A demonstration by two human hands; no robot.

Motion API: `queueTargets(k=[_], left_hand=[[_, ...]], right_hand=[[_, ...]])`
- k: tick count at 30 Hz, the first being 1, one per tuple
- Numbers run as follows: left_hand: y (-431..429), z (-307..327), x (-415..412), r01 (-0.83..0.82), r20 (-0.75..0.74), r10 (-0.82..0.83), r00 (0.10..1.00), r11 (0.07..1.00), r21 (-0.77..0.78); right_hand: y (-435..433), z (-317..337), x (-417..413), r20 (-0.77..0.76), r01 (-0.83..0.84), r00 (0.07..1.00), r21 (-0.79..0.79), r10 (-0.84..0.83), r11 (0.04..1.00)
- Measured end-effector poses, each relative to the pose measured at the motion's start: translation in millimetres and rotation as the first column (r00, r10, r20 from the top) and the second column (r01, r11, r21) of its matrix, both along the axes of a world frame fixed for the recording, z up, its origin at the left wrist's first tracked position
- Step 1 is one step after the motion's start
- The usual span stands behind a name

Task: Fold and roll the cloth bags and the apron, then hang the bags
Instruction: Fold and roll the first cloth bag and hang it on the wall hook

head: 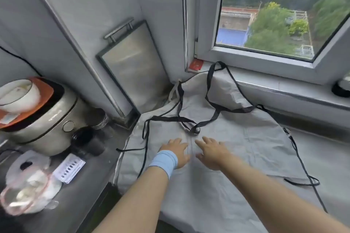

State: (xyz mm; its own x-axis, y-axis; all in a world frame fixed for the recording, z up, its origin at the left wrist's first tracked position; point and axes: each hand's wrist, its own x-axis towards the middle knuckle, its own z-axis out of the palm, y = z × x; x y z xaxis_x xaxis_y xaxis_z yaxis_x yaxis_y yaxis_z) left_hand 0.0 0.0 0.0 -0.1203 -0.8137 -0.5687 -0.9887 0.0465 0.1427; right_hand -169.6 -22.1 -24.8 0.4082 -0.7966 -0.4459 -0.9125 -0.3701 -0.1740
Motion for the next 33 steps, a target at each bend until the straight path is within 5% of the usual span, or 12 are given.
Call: queueTargets(k=[9,17,23,28,33], left_hand=[[-18,-76,18,-0.005,0.111,-0.004,0.994,0.997,0.079],[-50,-86,40,0.045,0.163,-0.049,0.985,0.999,0.024],[1,-71,61,-0.180,-0.021,0.179,0.984,0.968,-0.177],[70,-57,86,-0.573,-0.240,0.521,0.819,0.747,-0.336],[111,-56,102,-0.794,-0.362,0.724,0.587,0.602,-0.086]], right_hand=[[-32,-83,19,-0.093,-0.014,0.996,-0.032,0.011,0.999],[-59,-75,37,-0.144,-0.013,0.990,-0.089,0.000,0.996],[50,-68,49,0.109,-0.040,0.993,-0.128,0.054,0.991],[87,-83,53,0.059,-0.072,0.996,-0.035,0.074,0.997],[96,-81,63,-0.047,-0.029,0.999,-0.085,0.025,0.996]])
